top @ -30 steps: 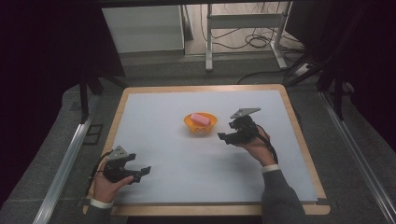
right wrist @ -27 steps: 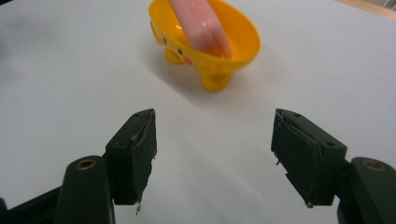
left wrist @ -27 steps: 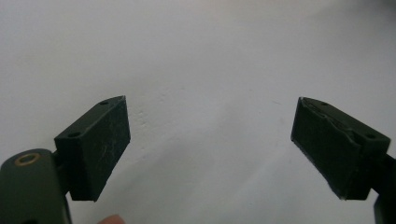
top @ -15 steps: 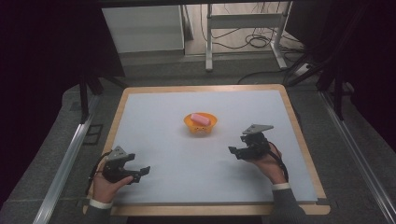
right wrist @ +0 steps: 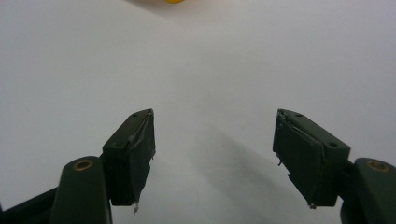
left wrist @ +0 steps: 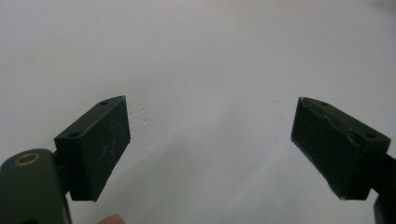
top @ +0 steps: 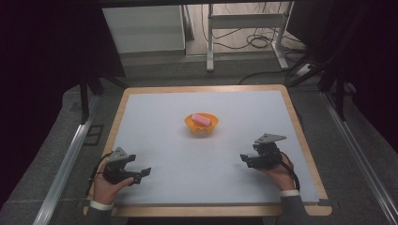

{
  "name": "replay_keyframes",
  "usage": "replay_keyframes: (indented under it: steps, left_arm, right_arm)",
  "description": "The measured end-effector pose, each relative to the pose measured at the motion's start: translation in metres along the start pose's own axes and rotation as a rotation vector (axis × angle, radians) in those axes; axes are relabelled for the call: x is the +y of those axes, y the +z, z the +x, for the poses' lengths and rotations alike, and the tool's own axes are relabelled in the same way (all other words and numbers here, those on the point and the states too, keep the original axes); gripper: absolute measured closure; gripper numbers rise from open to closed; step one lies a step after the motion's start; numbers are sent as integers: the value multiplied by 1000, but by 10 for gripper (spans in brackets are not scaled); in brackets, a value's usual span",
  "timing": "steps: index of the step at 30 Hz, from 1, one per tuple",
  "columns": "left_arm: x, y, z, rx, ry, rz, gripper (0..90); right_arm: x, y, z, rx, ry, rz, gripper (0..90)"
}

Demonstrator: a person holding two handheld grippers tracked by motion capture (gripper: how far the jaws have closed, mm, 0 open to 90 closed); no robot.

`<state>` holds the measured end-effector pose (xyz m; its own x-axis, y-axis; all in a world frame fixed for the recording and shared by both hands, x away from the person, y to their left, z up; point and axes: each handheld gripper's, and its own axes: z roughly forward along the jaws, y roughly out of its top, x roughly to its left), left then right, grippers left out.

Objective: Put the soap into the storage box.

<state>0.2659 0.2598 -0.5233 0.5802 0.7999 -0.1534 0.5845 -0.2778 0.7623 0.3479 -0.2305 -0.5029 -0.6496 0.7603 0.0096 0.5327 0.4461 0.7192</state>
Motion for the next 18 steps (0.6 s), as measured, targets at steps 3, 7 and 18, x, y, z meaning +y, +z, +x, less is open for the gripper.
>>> replay_keyframes:
  steps: [3, 7, 18]
  left_arm:
    - [0, 0, 0, 0, 0, 0, 122]
    - [0, 0, 0, 0, 1, 0, 122]
    - [0, 0, 0, 2, 2, 1, 121]
  right_arm:
    - [0, 0, 0, 0, 0, -4, 295]
    - [0, 1, 2, 2, -8, 0, 289]
    - [0, 2, 1, -3, -9, 3, 279]
